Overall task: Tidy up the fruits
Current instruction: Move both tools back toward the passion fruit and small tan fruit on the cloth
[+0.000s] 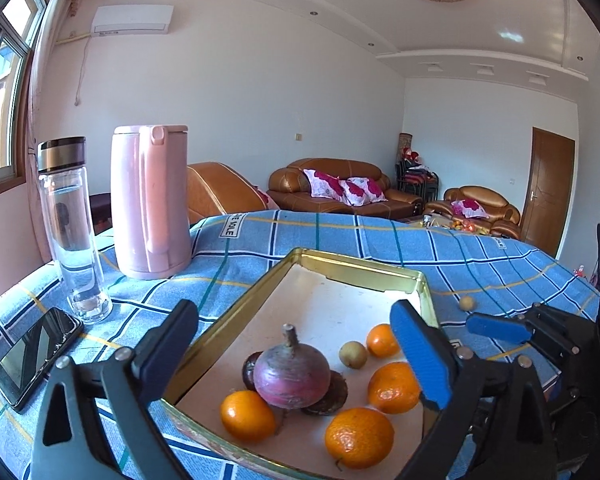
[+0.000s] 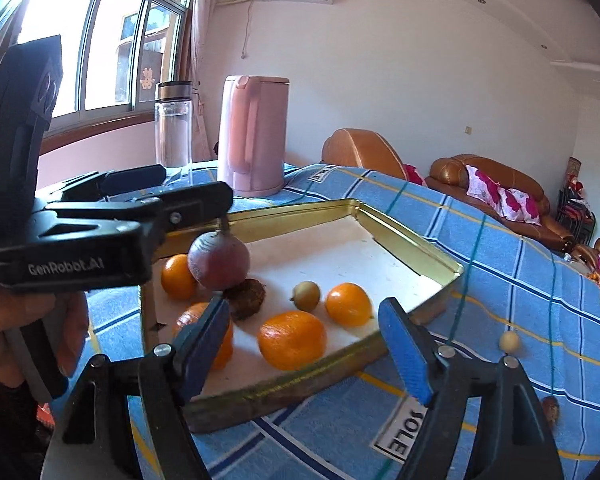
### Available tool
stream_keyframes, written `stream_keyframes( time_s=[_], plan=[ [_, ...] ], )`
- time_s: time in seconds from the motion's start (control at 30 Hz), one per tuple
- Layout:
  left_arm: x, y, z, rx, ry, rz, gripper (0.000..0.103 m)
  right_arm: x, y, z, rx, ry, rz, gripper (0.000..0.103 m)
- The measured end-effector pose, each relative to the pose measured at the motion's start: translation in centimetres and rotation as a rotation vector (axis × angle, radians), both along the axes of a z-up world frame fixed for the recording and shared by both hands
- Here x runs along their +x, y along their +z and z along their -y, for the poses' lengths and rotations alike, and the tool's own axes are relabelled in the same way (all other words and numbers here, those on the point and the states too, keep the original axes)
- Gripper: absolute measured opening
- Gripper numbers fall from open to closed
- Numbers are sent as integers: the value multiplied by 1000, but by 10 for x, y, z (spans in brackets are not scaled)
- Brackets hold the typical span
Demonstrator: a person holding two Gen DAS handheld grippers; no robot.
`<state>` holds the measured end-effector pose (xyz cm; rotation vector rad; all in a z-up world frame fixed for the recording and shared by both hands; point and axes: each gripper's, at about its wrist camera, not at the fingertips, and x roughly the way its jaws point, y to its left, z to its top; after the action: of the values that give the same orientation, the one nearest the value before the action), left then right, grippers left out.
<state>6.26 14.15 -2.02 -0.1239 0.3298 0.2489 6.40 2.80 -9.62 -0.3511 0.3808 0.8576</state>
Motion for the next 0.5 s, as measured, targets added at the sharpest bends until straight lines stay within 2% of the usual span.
stream_keyframes(
  time_s=[0.1,0.23,0.4,0.5],
  plan=[
    [5,3,15,5,-43,-2,101,14,7,30,3,-84,11,78],
    [20,4,42,13,-118,-26,103,47,14,84,21,-263,-13,78],
    [39,5,80,31,-215,-60,103,88,8,140,35,-395,-121,78],
    [51,6,101,61,-256,-89,103,102,0,157,28,-415,-177,78]
  ],
)
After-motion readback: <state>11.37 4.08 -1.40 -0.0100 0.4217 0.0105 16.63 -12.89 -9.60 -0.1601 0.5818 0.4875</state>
